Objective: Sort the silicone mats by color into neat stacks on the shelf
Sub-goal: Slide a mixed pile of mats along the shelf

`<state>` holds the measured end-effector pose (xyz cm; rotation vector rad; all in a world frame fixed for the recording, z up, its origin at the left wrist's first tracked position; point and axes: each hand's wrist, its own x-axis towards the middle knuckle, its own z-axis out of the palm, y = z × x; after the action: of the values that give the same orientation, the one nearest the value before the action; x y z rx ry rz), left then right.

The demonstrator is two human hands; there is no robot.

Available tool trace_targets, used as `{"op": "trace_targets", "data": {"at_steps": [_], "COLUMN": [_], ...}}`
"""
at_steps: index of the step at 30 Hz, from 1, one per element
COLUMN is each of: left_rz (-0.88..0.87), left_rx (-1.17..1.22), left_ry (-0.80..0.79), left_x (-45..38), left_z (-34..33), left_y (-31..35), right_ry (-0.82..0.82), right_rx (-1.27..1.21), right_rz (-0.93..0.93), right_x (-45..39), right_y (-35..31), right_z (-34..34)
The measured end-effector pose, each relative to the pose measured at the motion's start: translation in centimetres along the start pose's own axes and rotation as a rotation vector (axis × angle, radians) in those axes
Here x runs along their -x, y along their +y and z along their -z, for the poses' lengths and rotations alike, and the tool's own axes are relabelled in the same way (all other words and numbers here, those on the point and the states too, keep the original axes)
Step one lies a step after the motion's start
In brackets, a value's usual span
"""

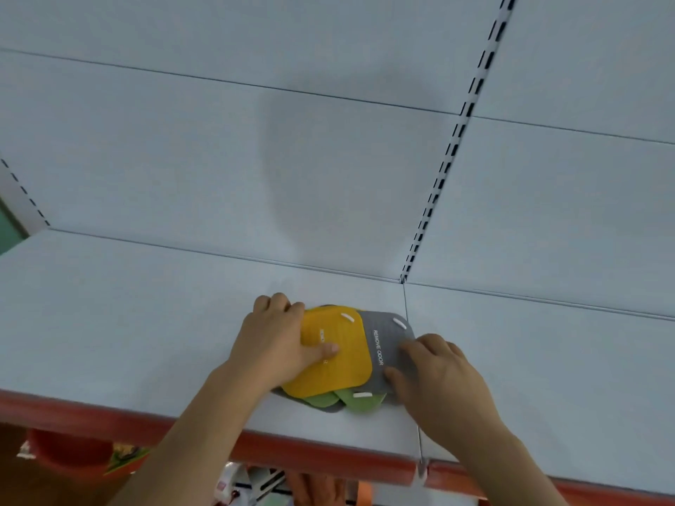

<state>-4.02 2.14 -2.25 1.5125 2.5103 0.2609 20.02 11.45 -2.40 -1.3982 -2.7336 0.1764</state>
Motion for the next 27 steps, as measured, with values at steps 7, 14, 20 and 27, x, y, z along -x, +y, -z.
{"op": "trace_targets", "data": {"at_steps": [7,14,20,27], "left_rz": [-0.108,-0.117,-0.084,-0.031], "left_rx": [0.124,0.175,0.18,0.1], "left_ry": [0.134,0.126,0.09,0.146], "left_x": [0.7,1.8,2.6,3.1], "left_z": [0.7,1.9,1.9,2.4], "left_y": [0.9,0.0,-1.6,-1.5], "right_ry": [-0.008,-0.086,-0.197,0.08], "right_rx": [-0.085,-0.108,-0.199,-0.442], "right_rz": [0.001,-0.047,-0.011,0.117], "right_x": [-0.8,-4.0,-6.1,-3.7], "right_y": [0.2,1.5,2.1,1.0], "right_z": [0.0,0.8,1.0,0.3]}}
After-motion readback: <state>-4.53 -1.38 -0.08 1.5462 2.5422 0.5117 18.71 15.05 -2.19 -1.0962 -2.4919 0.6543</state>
